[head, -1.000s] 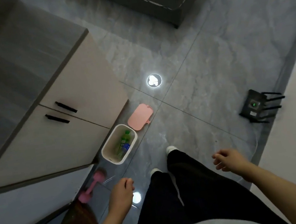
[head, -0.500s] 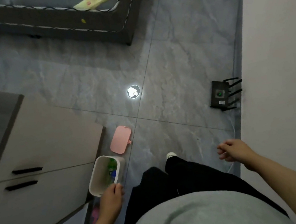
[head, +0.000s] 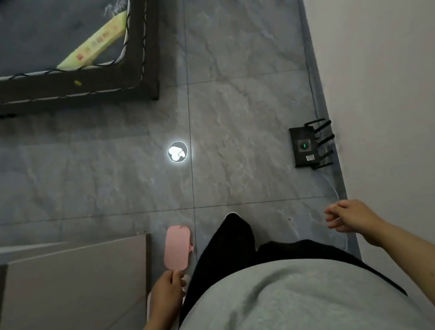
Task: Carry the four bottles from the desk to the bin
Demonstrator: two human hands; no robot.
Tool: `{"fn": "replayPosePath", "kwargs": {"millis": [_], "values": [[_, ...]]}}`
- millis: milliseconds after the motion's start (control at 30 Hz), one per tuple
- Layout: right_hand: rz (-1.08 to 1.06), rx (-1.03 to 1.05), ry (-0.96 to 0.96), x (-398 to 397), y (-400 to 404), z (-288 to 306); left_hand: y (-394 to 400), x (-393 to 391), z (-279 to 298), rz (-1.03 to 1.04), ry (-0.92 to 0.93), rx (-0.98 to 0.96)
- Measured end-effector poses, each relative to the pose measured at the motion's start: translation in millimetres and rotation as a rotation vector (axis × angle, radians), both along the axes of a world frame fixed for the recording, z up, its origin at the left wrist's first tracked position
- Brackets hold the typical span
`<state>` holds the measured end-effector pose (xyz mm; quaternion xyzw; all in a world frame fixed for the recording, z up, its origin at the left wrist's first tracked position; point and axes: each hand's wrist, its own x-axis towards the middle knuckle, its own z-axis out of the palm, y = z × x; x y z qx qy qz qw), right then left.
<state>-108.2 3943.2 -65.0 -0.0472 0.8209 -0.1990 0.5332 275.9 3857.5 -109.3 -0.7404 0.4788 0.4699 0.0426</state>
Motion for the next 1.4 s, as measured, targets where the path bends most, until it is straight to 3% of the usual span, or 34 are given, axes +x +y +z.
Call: {"fn": "replayPosePath", "kwargs": {"millis": [433,633,833,1133,1400], "values": [[-0.226,0.110,0.058,-52,-51,-8,-219,-120,12,-0.186,0.054,-0.015],[-0.307,0.026,0.112,-124,-154,-2,-286,-167,14,-0.084,0.048,-0.006],[-0.234,-0.054,0.077,-200,-273,9,-336,-202,19,0.056,0.038,0.023],[-0.193,-0.027,0.059,-266,-403,-6,-468,-258,14,0.013,-0.033,0.010],[-0.271,0.123,0.053,-316,-452,-15,-629,-378,19,-0.114,0.056,-0.032]]}}
